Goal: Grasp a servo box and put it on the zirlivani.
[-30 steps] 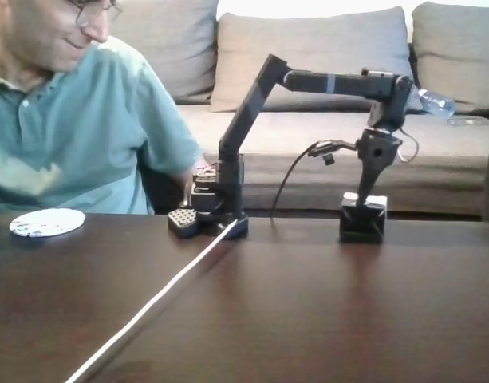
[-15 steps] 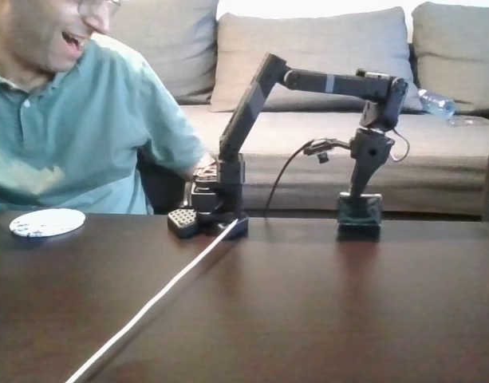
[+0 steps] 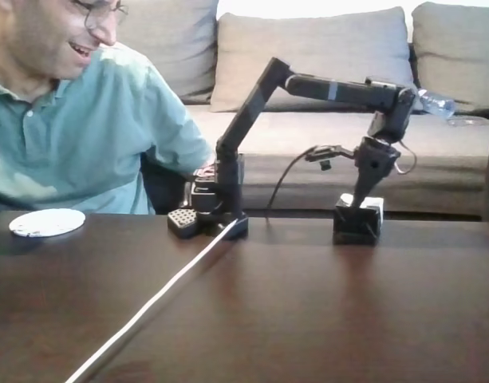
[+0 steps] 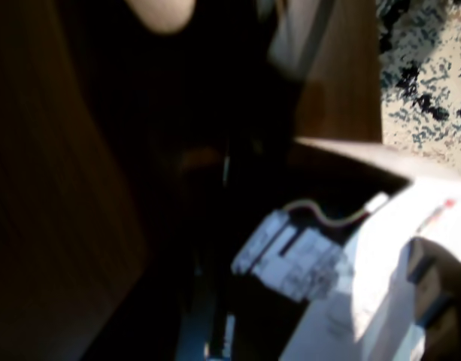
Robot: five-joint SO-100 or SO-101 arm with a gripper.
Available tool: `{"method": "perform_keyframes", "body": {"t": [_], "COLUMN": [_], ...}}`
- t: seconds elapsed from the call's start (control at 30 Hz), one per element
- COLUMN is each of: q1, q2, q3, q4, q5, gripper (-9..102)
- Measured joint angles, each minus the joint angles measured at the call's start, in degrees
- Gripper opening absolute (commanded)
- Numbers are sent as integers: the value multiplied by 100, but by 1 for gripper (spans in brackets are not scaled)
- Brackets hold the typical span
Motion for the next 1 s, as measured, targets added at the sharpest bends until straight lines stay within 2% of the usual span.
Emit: {"method": "perform_keyframes", "body": {"t": [0.07, 0.23, 0.3, 0.43, 0.6, 0.83, 1.0], "q1": [-114, -141, -149, -158, 422, 914, 932], "q2": [-79, -202, -193, -176, -404, 290, 1072], "q3": [-211, -448, -475, -510, -413, -272, -272], "q4": [0, 0, 0, 0, 0, 0, 0], "q5": [9, 44, 70, 264, 352, 431, 694], "gripper": [30, 8, 2, 0, 0, 0, 0]}}
